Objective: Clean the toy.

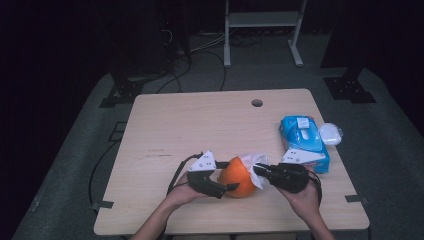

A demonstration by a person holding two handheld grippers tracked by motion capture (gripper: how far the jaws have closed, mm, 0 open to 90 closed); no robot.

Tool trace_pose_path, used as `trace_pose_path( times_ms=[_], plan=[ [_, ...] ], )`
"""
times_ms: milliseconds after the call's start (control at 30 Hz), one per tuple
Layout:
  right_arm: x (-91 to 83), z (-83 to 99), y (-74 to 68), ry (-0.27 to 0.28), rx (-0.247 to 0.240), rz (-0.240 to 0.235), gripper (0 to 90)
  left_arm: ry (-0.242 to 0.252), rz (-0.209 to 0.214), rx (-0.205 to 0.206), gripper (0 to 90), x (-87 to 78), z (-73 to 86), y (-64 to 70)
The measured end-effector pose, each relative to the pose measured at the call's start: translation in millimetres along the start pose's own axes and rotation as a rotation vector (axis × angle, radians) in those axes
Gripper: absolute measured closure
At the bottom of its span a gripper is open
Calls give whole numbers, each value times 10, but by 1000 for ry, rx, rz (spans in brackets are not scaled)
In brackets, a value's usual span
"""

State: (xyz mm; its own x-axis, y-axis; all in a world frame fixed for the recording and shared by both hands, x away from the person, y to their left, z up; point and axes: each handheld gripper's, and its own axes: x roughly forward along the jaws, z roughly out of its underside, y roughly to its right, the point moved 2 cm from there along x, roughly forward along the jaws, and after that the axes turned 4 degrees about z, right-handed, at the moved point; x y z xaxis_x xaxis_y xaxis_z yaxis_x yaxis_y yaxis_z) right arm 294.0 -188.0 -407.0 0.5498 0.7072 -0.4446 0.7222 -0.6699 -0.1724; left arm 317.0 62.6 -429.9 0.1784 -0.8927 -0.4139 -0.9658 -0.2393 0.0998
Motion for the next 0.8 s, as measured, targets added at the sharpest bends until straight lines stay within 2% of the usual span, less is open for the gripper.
trace_pose_path(
  times_ms=[67, 100, 133, 233, 267, 300, 367, 400, 467, 533, 633, 700, 733, 800],
  plan=[
    [1, 5, -5, -5, 1, -13, 818, -23, -28, -18, 153, 33, 0, -27],
    [9, 4, -18, -8, -7, -21, 818, -32, -26, -32, 110, 57, 11, -40],
    [17, 1, -39, -11, -14, -28, 818, -34, -14, -32, 111, 70, 31, -43],
    [27, -23, -163, -7, -46, -57, 818, -34, -14, -7, 217, 76, 53, -4],
    [34, -45, -242, 1, -66, -90, 818, -31, -15, -4, 238, 86, 51, 11],
    [41, -59, -291, 0, -78, -103, 818, -37, -15, 7, 253, 95, 47, 31],
    [76, -87, -380, -9, -125, -87, 819, -49, -11, 36, 272, 118, 46, 76],
    [85, -91, -383, -14, -132, -68, 820, -42, -11, 34, 278, 125, 47, 90],
    [73, -86, -321, -4, -113, -58, 821, -40, -5, 37, 287, 128, 49, 100],
    [31, -78, -217, 13, -87, -24, 821, -40, -3, 46, 287, 141, 51, 109],
    [-43, -47, -36, 7, -56, 62, 820, -37, -2, 48, 277, 153, 56, 112],
    [-53, -8, 22, 3, -23, 48, 821, -39, -2, 50, 270, 167, 58, 120],
    [-51, -6, 2, 3, -24, 41, 821, -41, -1, 55, 266, 174, 59, 125],
    [-41, -34, -91, 6, -56, 18, 821, -41, 0, 56, 263, 181, 64, 133]
  ],
)
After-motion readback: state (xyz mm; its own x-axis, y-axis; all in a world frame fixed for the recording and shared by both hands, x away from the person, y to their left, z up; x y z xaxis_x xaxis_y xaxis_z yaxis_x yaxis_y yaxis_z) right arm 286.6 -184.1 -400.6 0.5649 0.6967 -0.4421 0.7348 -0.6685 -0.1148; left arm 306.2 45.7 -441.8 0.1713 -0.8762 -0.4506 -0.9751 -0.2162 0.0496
